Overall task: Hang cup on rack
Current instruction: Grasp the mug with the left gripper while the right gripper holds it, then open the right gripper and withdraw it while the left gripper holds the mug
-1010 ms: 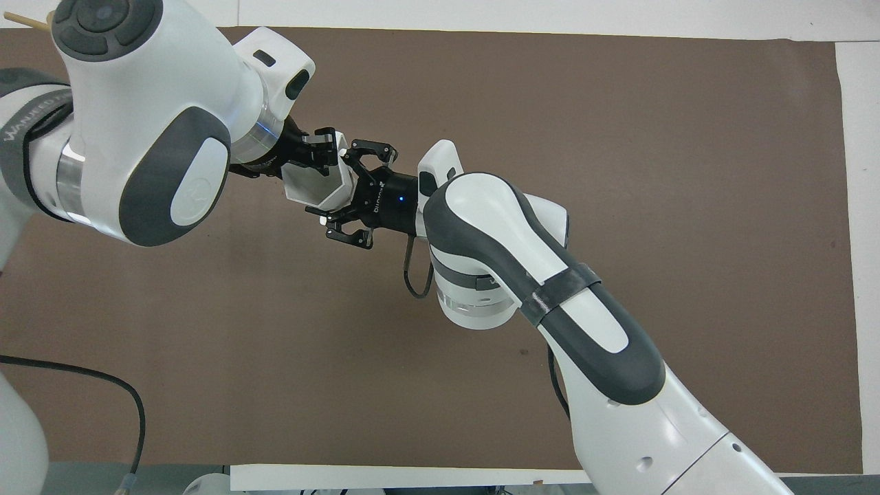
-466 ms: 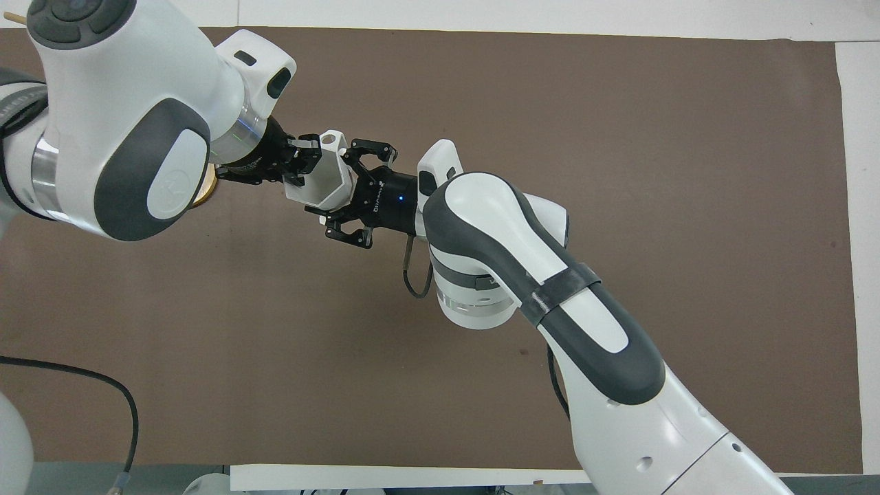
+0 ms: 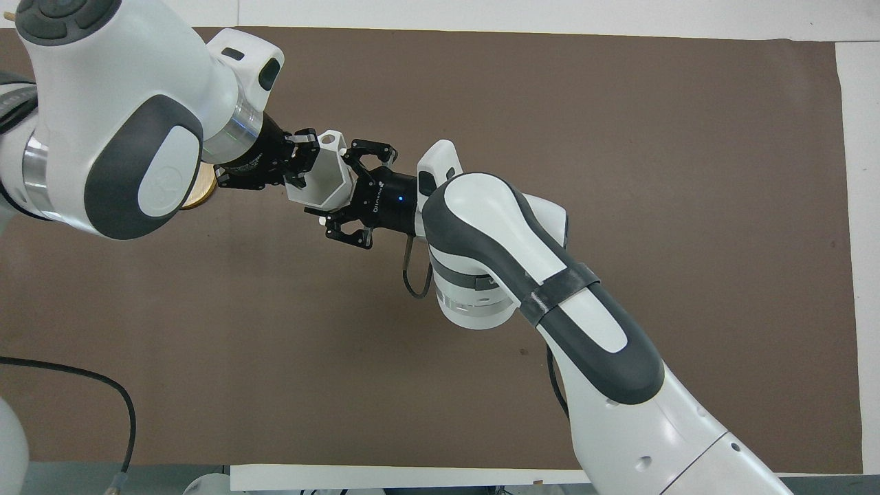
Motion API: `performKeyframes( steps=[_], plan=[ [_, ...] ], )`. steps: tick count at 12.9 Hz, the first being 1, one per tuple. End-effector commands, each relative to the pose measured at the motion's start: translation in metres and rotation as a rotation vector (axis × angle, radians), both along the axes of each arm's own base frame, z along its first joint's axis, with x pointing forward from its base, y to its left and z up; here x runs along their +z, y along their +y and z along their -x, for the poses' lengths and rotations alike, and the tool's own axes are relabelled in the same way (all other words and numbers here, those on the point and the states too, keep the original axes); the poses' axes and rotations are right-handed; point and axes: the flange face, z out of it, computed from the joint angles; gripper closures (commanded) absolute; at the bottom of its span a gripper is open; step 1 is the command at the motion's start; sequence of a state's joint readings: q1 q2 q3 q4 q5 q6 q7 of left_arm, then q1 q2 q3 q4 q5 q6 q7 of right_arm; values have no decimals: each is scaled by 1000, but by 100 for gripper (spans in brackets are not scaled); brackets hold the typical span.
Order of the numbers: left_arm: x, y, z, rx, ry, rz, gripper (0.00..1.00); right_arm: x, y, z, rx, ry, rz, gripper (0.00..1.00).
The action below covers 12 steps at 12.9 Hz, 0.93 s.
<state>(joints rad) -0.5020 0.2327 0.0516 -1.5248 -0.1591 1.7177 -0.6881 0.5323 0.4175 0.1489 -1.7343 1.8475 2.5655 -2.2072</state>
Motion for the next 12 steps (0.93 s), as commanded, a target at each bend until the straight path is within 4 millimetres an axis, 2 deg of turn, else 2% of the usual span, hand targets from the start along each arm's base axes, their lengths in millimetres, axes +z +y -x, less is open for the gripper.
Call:
performKeyframes(
  steps=[1, 5, 6, 7, 9, 11, 12],
  plan=[
    [1, 14, -2, 81, -3, -5, 100, 5, -3, 3, -13, 12, -11, 0],
    [2, 14, -3, 80, -12, -1, 100, 5, -4, 2, -17, 16, -14, 0],
    [2, 14, -4, 80, -14, -2, 100, 4, -9, -2, -36, 27, -22, 0],
    [2, 14, -4, 76, -14, -2, 100, -2, -26, -8, -52, 42, -24, 0],
    [2, 14, -5, 58, -23, -7, 100, -9, -72, -22, -40, 67, -69, 0],
    [7, 15, -8, 31, -42, -11, 100, -14, -138, -36, 2, 69, -92, 0],
    [11, 17, -11, 25, -60, -33, 100, -14, -177, -46, 44, 51, -70, 0]
  ],
)
